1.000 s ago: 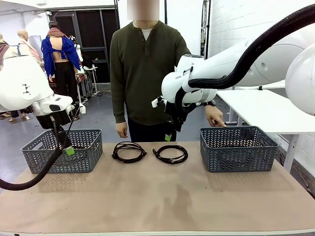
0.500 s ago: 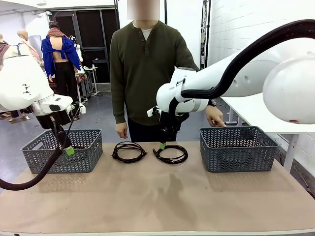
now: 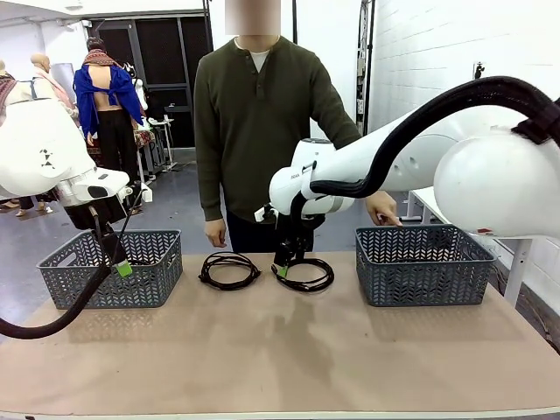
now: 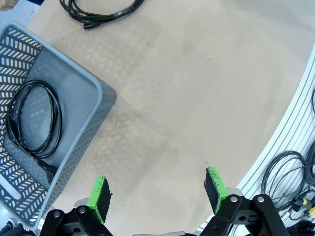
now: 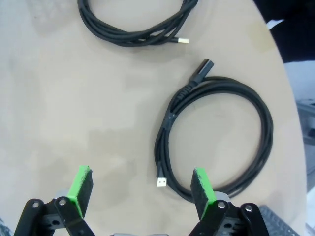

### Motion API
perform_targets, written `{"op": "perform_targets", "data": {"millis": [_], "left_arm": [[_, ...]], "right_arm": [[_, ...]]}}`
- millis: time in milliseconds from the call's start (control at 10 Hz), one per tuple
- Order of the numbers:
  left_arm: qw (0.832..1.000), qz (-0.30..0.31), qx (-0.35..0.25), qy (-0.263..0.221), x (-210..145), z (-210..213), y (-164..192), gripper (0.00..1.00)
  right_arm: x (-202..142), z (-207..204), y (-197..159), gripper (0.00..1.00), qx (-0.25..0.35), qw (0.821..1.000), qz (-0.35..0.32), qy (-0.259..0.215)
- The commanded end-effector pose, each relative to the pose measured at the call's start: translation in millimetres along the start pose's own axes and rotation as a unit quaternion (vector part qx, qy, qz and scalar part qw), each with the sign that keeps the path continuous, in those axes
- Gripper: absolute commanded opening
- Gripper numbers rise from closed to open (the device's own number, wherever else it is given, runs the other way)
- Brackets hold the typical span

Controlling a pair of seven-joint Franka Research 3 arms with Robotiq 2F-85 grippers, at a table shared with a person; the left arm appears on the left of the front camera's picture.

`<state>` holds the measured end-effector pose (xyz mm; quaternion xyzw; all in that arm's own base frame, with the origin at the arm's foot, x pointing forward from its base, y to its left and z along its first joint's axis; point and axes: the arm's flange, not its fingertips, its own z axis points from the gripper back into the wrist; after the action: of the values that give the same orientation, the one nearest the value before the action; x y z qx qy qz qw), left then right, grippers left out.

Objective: Organize the cables according to human instructions.
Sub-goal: Pick up a bundle of cables and place it in the basket indicated by the human.

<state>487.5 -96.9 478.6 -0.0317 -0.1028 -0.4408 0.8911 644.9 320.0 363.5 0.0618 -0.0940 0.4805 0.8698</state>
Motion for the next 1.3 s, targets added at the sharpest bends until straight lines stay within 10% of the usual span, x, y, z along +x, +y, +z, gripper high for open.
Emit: {"op": "perform_targets", "data": {"millis": [0, 1200], "left_arm": [[1.0, 0.001, 0.0, 0.003, -0.2, 1.5, 0.0, 1.0], [1.0, 0.001, 0.0, 0.003, -0.2, 1.5, 0.0, 1.0]], "right_arm": [[16.0, -7.2, -3.1, 1.0, -0.004, 1.0, -0.003, 0.02], [28.1, -55.9, -22.0, 1.0, -0.003, 0.999, 0.001, 0.054]]}}
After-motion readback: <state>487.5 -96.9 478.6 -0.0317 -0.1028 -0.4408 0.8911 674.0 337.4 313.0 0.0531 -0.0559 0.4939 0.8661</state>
